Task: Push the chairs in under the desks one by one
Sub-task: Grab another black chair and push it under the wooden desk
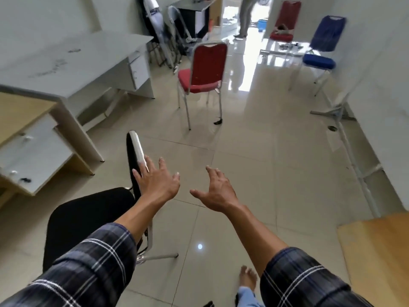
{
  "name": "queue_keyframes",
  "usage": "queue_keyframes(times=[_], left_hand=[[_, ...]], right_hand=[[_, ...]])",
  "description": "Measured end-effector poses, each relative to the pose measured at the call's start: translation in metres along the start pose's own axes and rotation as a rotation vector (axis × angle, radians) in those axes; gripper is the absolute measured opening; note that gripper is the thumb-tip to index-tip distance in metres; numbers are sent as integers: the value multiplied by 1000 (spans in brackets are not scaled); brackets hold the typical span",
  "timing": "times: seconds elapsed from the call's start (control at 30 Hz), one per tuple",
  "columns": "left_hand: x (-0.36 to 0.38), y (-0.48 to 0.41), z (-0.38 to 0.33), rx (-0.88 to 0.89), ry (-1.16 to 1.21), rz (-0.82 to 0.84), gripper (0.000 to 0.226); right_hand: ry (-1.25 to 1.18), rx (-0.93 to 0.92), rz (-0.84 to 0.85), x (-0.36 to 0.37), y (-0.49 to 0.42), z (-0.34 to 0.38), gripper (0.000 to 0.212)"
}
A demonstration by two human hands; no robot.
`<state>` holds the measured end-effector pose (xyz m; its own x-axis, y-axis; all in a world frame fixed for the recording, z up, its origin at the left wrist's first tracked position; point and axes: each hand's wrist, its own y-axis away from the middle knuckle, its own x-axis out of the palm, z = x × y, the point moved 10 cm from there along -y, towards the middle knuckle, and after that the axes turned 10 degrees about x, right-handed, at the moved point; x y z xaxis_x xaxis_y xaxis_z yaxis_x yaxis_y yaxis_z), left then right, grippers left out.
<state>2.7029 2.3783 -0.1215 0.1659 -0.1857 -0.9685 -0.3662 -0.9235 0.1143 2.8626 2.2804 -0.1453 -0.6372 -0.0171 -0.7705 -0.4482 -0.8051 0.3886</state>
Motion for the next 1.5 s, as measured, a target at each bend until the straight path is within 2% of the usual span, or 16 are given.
queue_keyframes(times=[0.17,0.3,0.5,0.63,0.73,0.8,0.9,1.03,1.13,1.23,1.33,1.4,1.5], left_hand=[[17,-31,39,-303,118,-20,87],[32,-31,44,-510,227,-60,87],[23,-42,45,-609,87,-47,81],[19,-61,62,-672,-25,-20,44],[31,-71,86,-799,93,7,37],[36,-77,96,-831,145,-93,35],[33,-79,97,-799,158,-218,42],[31,-74,96,-821,136,-286,64],[21,-74,93,-859,116,-357,67],[19,-53,90,-1120,130,-469,57],[25,-28,77,-1458,93,-632,62],[30,-20,68,-1621,90,-748,64],[46,-6,60,-1808,135,-867,53]], right_hand=[[70,-184,137,6,-76,53,98],[185,-373,281,17,-115,92,97],[313,-597,388,40,-141,144,95],[386,-759,404,67,-146,188,85],[400,-825,408,85,-158,212,66],[420,-863,403,91,-168,222,60],[456,-901,426,101,-184,236,58],[429,-908,449,107,-191,248,52],[472,-947,450,115,-202,259,50],[546,-989,497,128,-220,278,52],[608,-973,585,147,-245,296,53],[639,-972,670,158,-255,307,60],[644,-970,772,163,-259,318,62]])
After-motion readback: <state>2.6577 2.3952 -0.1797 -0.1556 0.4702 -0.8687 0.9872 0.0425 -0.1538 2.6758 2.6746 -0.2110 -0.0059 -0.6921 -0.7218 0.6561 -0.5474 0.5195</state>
